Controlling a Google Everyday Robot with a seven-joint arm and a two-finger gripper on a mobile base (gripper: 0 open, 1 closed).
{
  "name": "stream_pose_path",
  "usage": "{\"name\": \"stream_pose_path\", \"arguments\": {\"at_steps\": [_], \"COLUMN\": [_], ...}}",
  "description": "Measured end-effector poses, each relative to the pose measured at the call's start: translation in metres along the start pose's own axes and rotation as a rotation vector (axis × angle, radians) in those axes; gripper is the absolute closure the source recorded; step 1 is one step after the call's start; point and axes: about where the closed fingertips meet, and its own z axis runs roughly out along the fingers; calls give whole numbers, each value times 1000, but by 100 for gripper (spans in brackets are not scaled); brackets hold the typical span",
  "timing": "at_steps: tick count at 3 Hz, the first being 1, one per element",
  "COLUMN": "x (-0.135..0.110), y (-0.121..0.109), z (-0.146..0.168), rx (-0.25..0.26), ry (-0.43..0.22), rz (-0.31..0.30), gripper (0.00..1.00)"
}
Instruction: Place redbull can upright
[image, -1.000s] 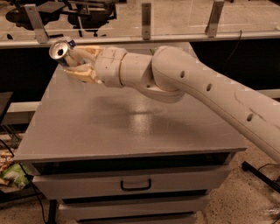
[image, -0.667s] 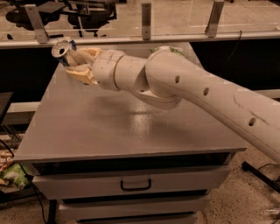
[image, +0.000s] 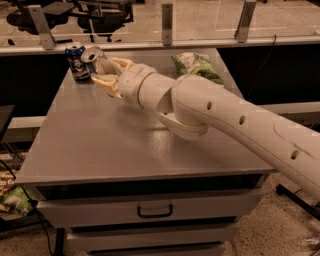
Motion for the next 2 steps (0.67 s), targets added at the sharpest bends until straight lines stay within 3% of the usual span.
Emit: {"name": "stream_pose_path", "arguments": {"at_steps": [2], "x": [28], "y": [-25], "z": [-5], "rx": [201], "ry": [-50], "rz": [126], "gripper": [100]}}
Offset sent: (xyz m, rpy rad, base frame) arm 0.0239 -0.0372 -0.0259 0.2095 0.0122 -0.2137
